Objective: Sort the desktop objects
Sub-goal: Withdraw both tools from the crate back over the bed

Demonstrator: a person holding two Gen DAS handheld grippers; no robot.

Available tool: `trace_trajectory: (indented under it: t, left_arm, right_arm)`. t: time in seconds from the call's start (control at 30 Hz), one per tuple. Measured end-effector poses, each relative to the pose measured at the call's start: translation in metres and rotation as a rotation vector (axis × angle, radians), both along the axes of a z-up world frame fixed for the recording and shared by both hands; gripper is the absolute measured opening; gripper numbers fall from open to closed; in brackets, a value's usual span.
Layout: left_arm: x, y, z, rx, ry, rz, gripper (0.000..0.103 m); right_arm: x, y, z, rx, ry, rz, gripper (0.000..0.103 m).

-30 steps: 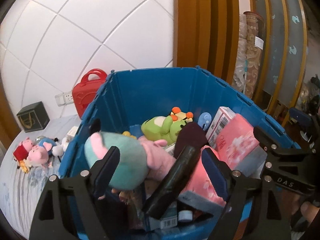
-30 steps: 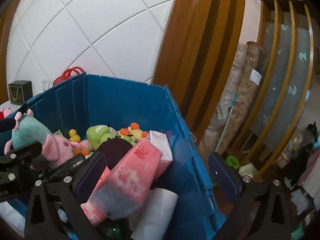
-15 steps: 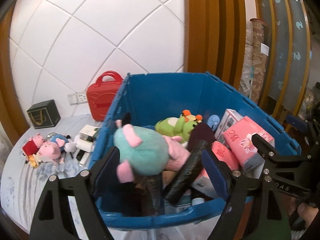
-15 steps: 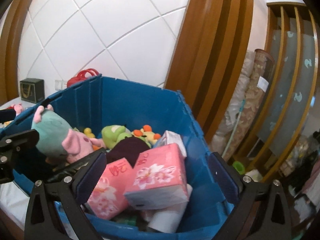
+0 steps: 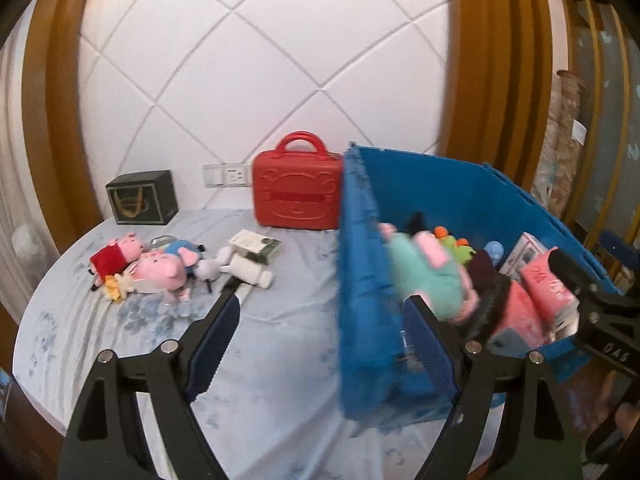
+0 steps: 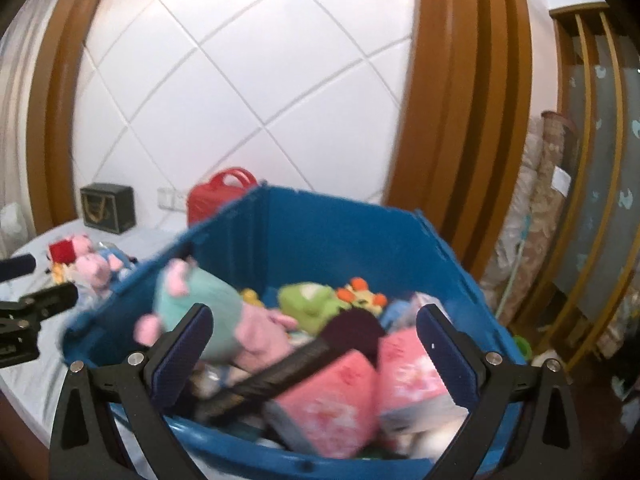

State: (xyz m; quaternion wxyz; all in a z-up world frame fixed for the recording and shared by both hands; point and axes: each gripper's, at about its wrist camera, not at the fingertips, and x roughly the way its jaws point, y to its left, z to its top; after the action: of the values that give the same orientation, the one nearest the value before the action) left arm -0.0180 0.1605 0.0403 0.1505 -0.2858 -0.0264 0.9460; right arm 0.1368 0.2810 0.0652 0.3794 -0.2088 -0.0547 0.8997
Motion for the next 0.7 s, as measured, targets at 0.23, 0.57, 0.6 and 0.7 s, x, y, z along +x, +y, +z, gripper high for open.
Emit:
trace_trajectory:
  t: [0.23, 0.57, 0.6, 0.7]
  left_arm:
    - [-0.006, -0.116, -0.018, 0.019, -0.037, 0.042, 0.084]
    - [-0.024, -0.276, -0.075, 0.033, -0.152, 0.143, 0.084]
    - [-0.028, -0.288, -0.084, 0.042, -0.178, 0.153, 0.084]
    - [-0.041, -0.315, -0.102, 0.054, -0.228, 0.186, 0.084]
  right_arm:
    - [-0.059, -0.083, 0.002, 0.009, 0.029, 0.037, 0.103]
    - [-0.153, -0.197, -0.033, -0.035, -0.031, 0.134, 0.103]
    - [-0.161, -0.204, -0.039, -0.043, -0.051, 0.139, 0.103]
    - [-0.180, -0.211, -0.054, -0.073, -0.109, 0.141, 0.103]
